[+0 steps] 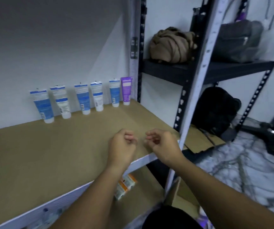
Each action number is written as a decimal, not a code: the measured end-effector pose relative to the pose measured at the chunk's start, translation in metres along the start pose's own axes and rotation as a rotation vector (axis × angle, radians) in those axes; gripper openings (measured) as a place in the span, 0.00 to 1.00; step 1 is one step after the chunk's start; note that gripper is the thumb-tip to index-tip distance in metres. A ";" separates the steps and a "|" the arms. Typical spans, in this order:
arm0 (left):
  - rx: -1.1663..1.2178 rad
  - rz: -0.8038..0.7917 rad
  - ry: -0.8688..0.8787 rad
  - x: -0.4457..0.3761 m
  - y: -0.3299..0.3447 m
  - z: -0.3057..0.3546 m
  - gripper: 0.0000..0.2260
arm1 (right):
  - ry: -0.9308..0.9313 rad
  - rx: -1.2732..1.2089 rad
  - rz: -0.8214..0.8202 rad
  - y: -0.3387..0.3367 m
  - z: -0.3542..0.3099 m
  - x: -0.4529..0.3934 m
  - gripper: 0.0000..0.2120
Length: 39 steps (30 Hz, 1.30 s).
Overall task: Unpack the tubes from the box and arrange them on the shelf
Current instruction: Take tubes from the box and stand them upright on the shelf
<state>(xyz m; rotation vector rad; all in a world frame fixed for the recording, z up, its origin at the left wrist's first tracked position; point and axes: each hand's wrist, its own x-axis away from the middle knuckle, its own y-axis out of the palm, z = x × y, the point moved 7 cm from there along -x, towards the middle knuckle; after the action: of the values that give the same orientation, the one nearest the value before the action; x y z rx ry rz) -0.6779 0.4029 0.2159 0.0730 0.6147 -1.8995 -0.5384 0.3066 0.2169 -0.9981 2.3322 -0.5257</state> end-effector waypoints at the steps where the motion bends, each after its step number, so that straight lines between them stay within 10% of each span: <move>1: 0.053 -0.042 0.054 0.013 0.024 0.016 0.06 | 0.017 0.023 0.020 -0.023 0.014 0.009 0.09; 7: 0.149 -0.387 0.133 0.090 0.176 0.038 0.05 | 0.203 0.184 0.111 -0.129 0.123 0.074 0.09; 19: -0.277 -0.825 -0.334 0.192 0.383 -0.208 0.15 | 0.715 0.376 -0.003 -0.130 0.396 0.204 0.04; 24: -0.304 -0.946 -0.262 0.216 0.430 -0.240 0.11 | 0.906 0.498 -0.049 -0.114 0.467 0.239 0.11; 32: -0.452 -1.233 -0.208 0.232 0.463 -0.232 0.19 | 0.937 0.697 -0.368 -0.087 0.506 0.252 0.27; 39: -0.357 -1.170 -0.337 0.227 0.459 -0.243 0.22 | 0.702 0.854 -0.314 -0.087 0.495 0.240 0.23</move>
<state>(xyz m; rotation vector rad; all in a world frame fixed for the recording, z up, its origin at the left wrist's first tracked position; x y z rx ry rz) -0.4233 0.1902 -0.2429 -1.0165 0.8350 -2.7539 -0.3253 0.0029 -0.1983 -0.8023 2.0677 -2.0485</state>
